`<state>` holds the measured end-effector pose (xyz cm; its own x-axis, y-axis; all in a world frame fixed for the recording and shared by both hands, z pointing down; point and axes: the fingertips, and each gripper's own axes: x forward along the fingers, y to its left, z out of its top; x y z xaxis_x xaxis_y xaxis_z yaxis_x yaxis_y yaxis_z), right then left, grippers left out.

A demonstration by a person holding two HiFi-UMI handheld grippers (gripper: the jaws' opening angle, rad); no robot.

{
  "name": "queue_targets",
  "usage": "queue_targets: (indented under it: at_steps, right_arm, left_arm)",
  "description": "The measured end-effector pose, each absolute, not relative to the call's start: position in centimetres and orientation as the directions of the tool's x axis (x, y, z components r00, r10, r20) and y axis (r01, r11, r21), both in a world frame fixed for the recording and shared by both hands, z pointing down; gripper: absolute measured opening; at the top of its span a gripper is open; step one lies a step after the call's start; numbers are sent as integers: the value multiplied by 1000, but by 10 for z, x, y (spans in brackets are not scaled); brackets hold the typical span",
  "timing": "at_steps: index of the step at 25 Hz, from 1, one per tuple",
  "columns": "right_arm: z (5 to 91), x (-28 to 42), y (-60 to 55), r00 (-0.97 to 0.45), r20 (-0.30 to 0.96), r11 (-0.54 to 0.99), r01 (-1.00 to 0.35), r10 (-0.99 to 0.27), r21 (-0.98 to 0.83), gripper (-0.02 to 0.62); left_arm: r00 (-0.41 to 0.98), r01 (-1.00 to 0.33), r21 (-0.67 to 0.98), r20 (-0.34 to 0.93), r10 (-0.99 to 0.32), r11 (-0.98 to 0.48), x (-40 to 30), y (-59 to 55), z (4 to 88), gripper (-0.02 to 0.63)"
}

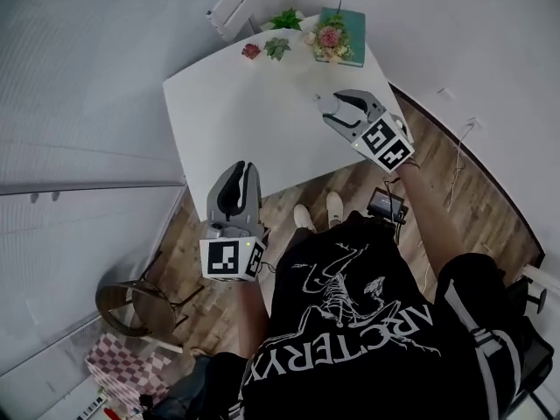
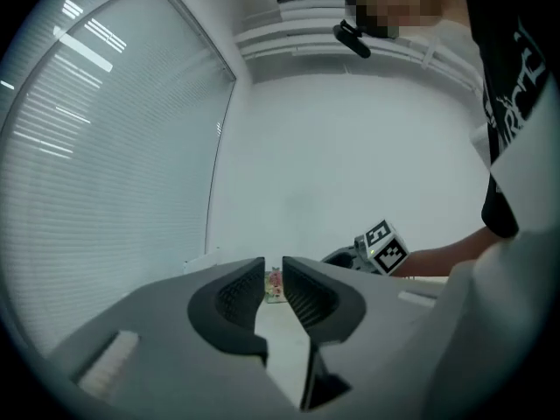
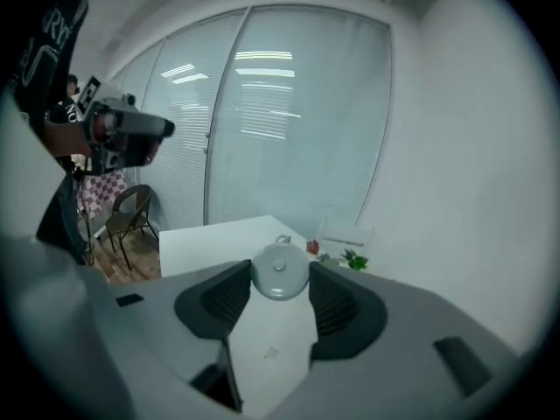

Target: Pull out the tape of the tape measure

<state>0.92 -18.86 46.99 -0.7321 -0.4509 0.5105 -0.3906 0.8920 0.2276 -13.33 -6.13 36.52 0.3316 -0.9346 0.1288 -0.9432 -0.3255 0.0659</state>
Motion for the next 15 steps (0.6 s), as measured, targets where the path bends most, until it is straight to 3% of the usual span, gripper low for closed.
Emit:
queue_targets:
  at_steps: [2,7,10,15]
  right_arm:
    - [436,16,-179,-742,476,881,-369,-472,297,218]
    - [371,24,-160,-739,420,812,-291,-527,506,218]
    - [354,26,-153,-735,410,786,-265,-540,559,218]
    - [341,18,-140,-758,406,777,-204,-510,596,218]
  left_arm:
    - [401,-914,119,130,-907,-387,-124,-70,372,117]
    - [524,-831,285,111,-844,-478,-107,-87,385,238]
    - [520,-812,365,96,-849,-456,-111,-94,388,377]
    - [501,-798,428,81,-862,-424,-120,-102,391,457]
